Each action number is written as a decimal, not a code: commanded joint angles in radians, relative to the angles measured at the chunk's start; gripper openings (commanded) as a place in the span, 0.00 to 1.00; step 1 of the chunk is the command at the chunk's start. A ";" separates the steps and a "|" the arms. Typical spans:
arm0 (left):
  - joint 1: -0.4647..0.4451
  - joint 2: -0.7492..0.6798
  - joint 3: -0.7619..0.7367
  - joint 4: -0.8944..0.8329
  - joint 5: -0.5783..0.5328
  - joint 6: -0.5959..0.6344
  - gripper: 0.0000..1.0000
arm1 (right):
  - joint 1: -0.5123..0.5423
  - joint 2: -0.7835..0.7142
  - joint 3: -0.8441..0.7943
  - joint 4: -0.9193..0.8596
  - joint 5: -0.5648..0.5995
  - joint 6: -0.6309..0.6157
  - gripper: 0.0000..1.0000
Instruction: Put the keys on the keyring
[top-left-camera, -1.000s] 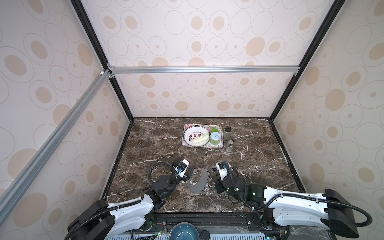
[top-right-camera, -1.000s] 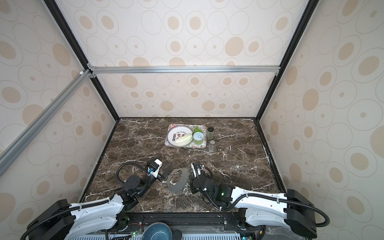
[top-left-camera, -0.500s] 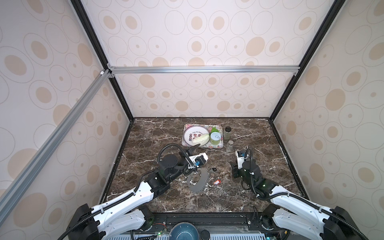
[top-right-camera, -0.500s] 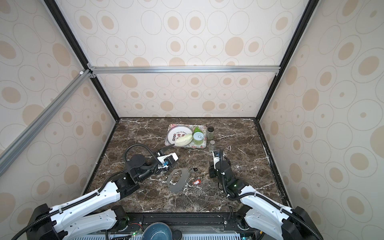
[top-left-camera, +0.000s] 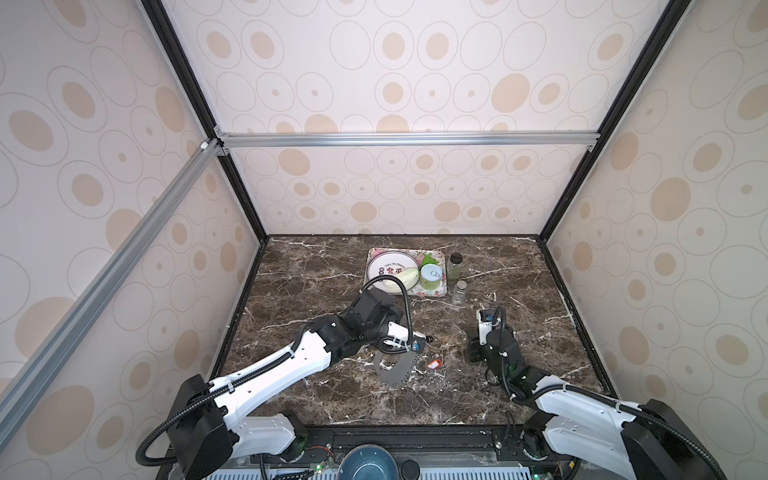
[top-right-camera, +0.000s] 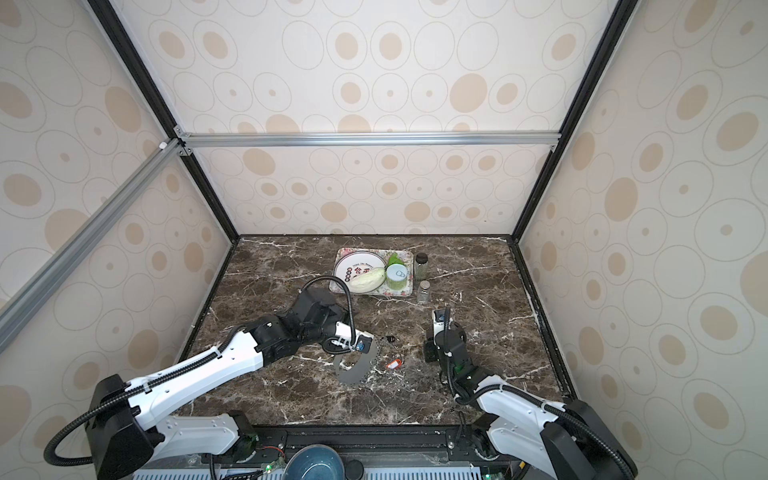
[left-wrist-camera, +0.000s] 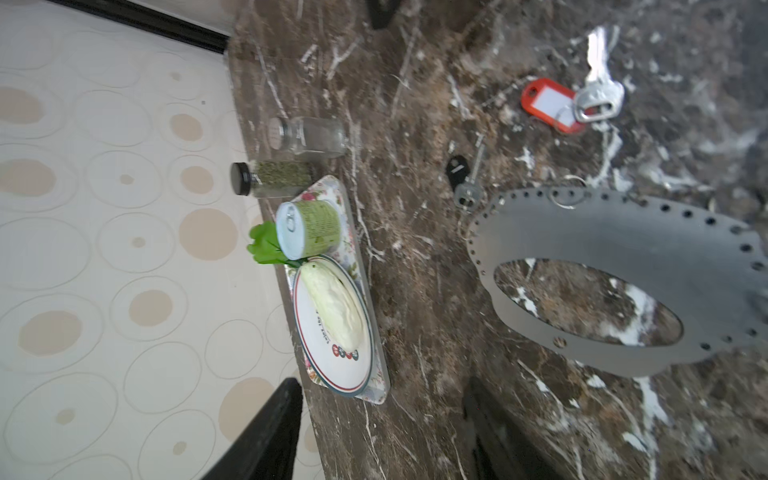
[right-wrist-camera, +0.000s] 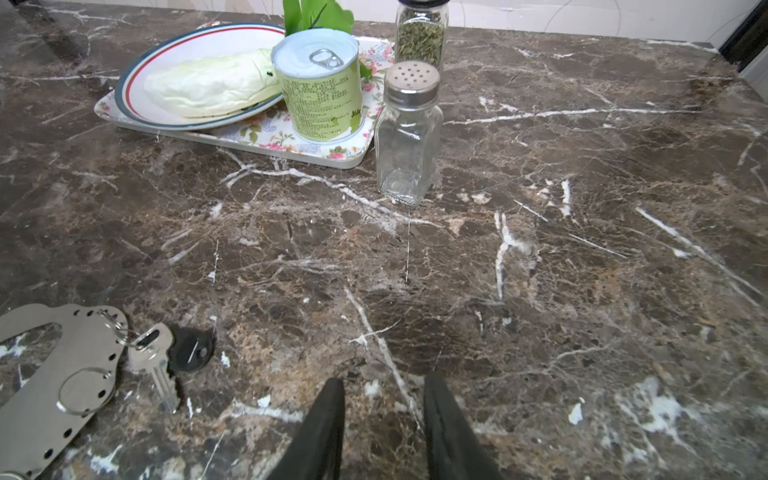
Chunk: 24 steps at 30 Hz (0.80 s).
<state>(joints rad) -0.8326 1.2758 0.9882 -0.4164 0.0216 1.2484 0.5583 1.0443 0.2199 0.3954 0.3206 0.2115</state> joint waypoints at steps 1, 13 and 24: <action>-0.013 0.064 0.064 -0.146 -0.045 0.158 0.57 | -0.014 0.009 0.012 0.052 0.022 0.005 0.34; -0.106 0.237 0.073 -0.174 -0.037 0.401 0.57 | -0.045 0.051 0.029 0.065 -0.003 0.010 0.34; -0.193 0.418 0.189 -0.281 -0.045 0.455 0.45 | -0.045 0.065 0.041 0.053 -0.014 0.005 0.34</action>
<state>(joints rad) -0.9939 1.6646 1.1240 -0.6193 -0.0299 1.6516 0.5201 1.1053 0.2432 0.4412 0.3099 0.2157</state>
